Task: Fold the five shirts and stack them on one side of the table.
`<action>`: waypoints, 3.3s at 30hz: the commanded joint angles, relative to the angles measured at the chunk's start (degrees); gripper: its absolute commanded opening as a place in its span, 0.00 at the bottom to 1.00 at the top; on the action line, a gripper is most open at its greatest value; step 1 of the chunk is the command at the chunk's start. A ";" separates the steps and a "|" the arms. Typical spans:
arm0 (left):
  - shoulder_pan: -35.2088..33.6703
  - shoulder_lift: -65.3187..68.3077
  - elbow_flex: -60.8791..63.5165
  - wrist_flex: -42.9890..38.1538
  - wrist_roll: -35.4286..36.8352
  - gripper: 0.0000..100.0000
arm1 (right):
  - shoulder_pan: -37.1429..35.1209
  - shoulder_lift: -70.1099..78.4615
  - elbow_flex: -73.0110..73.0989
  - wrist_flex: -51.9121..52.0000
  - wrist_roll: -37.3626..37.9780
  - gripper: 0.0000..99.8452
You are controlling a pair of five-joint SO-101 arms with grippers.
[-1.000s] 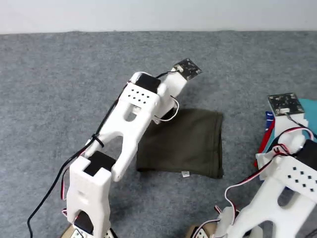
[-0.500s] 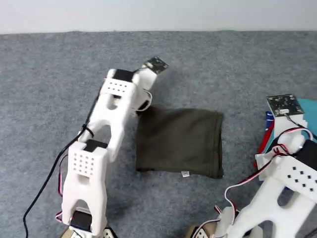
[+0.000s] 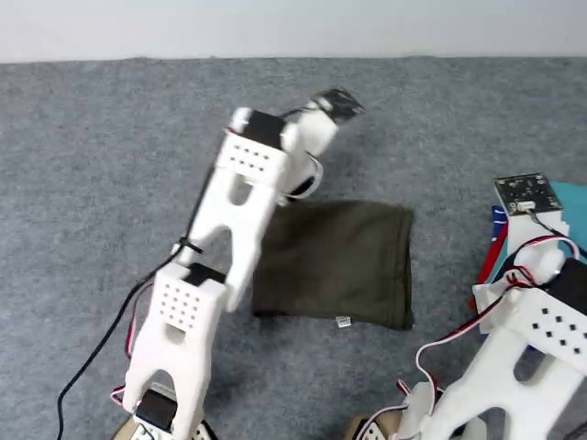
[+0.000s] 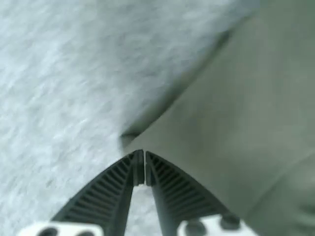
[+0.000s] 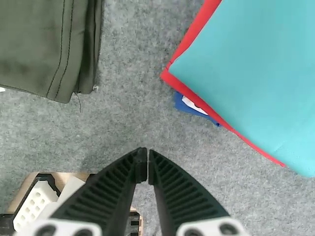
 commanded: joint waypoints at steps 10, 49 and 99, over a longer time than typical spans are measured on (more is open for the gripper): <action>-7.56 11.96 -0.57 0.53 -0.44 0.01 | -0.22 -0.75 -0.44 -0.31 0.09 0.01; 2.02 -34.20 68.26 -15.21 1.14 0.01 | -0.22 -0.66 -0.35 -0.66 0.00 0.01; -9.76 -27.96 40.75 -13.19 5.63 0.01 | -0.22 -1.19 -0.35 1.98 0.26 0.01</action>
